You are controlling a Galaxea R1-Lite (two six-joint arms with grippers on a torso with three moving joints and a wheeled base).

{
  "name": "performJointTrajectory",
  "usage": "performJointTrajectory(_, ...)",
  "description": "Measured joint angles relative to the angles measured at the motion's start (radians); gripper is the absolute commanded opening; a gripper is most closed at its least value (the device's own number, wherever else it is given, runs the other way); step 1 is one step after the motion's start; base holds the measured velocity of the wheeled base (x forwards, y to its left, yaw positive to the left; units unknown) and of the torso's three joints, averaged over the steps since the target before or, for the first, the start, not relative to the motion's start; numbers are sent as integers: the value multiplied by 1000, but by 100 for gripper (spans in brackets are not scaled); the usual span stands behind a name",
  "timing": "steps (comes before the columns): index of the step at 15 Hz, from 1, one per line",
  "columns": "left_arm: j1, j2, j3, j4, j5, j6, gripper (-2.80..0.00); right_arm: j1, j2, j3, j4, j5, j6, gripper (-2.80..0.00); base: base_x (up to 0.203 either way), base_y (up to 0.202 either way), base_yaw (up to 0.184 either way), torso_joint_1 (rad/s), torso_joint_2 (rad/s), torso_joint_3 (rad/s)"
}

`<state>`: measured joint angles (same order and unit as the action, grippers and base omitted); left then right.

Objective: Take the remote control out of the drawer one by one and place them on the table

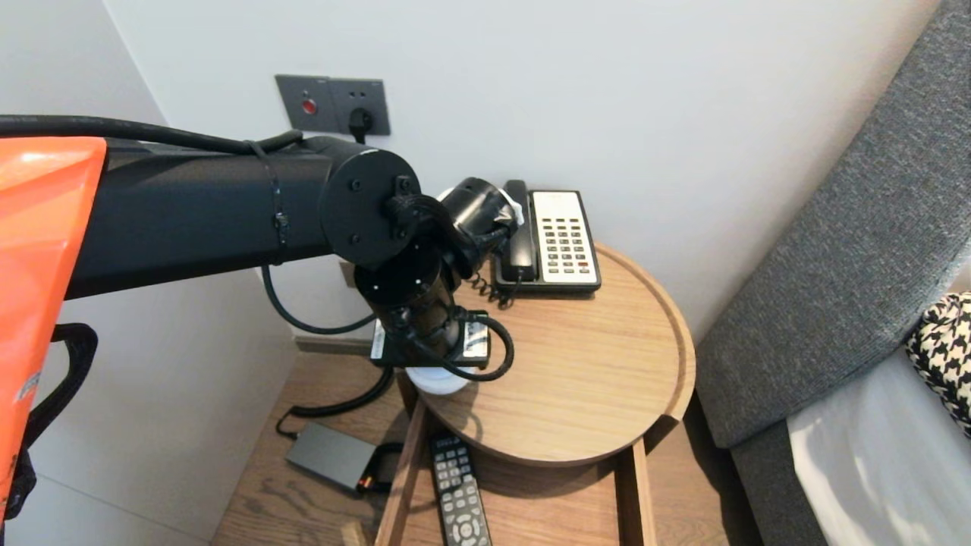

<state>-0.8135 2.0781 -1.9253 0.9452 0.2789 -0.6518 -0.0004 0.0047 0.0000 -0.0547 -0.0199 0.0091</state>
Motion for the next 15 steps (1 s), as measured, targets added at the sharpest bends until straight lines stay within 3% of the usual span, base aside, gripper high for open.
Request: performJointTrajectory(15, 21, 42, -2, -3, 2, 42, -280, 0, 0, 0, 0, 0, 0, -280, 0, 0, 0, 0, 0, 0)
